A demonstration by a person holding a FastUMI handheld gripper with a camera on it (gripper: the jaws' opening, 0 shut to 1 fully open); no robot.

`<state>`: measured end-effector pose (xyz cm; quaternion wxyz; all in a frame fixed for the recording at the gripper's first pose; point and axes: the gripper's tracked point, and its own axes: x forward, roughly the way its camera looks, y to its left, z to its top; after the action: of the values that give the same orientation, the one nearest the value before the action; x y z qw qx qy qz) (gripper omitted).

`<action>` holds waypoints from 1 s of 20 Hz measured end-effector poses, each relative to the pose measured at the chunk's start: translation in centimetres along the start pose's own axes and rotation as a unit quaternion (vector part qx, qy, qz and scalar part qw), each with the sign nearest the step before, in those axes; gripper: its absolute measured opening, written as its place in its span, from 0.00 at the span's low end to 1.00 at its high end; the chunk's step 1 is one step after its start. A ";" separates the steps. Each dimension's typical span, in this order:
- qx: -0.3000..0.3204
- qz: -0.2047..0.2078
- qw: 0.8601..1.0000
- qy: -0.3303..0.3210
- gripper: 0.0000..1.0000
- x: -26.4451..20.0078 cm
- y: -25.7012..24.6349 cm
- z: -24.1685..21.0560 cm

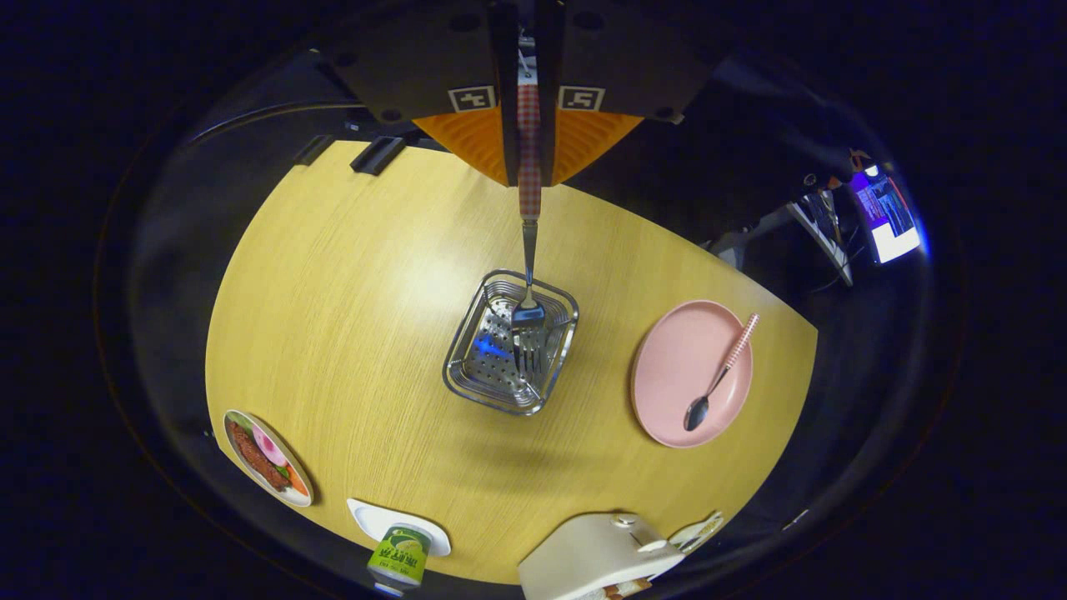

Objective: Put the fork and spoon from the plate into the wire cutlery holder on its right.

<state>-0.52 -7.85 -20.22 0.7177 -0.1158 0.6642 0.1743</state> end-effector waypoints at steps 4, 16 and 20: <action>-0.024 -0.020 0.997 0.069 0.13 1.2 -0.3 1.0; -0.021 -0.048 0.991 0.125 0.20 3.3 -1.0 4.4; -0.025 -0.037 0.997 0.059 0.52 1.8 -1.1 5.1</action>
<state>4.64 -6.63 -21.65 0.6801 -0.1686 0.6960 0.1569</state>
